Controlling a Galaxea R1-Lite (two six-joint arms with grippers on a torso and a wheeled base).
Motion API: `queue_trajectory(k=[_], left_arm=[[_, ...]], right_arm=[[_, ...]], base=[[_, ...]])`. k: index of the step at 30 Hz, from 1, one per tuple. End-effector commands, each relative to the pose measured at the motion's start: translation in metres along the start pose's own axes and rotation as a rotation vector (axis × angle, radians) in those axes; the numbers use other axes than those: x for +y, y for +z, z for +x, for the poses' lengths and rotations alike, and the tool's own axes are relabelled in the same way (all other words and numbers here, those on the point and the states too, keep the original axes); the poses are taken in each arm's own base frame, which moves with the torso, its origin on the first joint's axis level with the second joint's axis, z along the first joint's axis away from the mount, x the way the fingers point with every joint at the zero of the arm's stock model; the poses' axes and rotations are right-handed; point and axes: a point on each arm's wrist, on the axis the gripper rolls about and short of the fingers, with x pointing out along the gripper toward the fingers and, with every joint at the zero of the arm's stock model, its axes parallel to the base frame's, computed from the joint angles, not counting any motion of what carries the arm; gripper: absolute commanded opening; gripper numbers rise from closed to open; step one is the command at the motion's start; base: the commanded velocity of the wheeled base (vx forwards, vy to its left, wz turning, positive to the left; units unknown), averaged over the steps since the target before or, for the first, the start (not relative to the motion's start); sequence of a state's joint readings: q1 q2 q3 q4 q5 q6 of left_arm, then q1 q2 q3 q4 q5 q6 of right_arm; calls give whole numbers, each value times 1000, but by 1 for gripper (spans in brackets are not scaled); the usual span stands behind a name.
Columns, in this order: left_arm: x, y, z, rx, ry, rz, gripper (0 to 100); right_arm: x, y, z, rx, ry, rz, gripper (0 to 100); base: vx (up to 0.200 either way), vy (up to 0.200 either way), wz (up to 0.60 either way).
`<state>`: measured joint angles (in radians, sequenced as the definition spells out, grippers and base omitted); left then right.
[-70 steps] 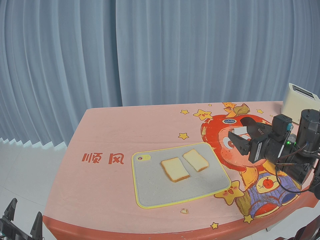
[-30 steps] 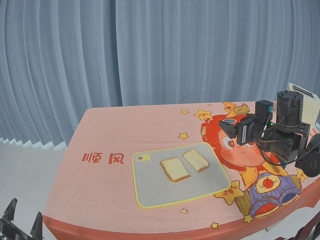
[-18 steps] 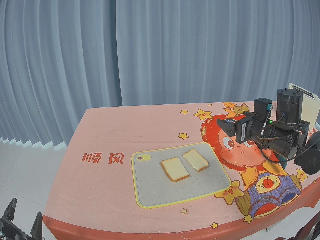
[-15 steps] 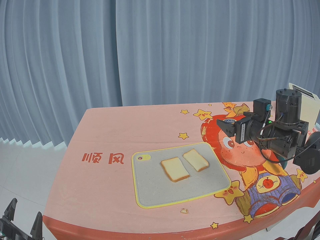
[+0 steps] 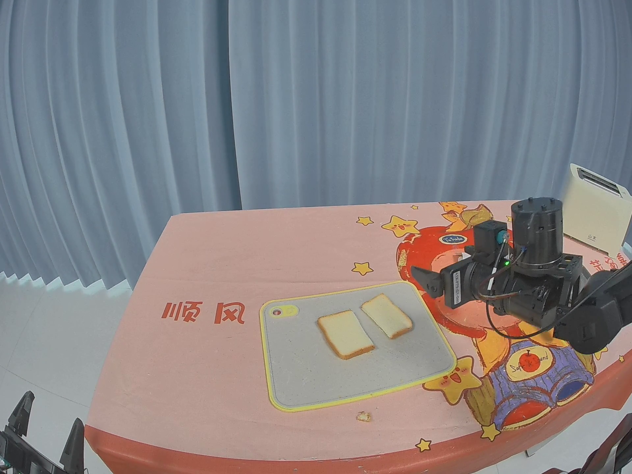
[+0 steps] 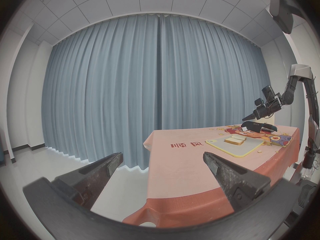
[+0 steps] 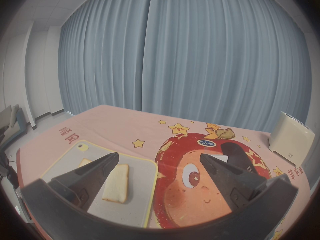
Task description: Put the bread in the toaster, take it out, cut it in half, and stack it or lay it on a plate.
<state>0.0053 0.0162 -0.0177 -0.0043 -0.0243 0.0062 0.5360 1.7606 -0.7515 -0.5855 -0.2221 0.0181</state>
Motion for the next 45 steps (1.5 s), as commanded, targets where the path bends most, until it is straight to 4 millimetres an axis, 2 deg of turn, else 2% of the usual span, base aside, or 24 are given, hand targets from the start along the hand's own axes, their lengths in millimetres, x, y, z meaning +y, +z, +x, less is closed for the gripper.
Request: queue_trajectory(k=[1, 4, 11, 30, 31, 37, 45], left_arm=[[0, -5, 0, 1, 2, 1, 100], [0, -5, 0, 1, 1, 1, 100], [0, -5, 0, 1, 1, 1, 100], [0, -5, 0, 1, 1, 1, 100], [0, -5, 0, 1, 1, 1, 100], [0, -5, 0, 1, 1, 1, 100], [0, -5, 0, 1, 1, 1, 100]], right_arm=[[10, -20, 20, 76, -1, -35, 100], [19, -33, 32, 122, 8, -60, 100], [23, -41, 43, 151, -8, -73, 100], [25, -48, 43, 175, -6, -81, 100], [25, -49, 43, 178, -8, -82, 0], [27, -55, 42, 196, -1, -89, 0], [28, -47, 36, 166, 1, -81, 0]], base=[[0, 0, 0], [0, 0, 0], [0, 0, 0], [0, 0, 0], [0, 0, 0], [0, 0, 0], [0, 0, 0]])
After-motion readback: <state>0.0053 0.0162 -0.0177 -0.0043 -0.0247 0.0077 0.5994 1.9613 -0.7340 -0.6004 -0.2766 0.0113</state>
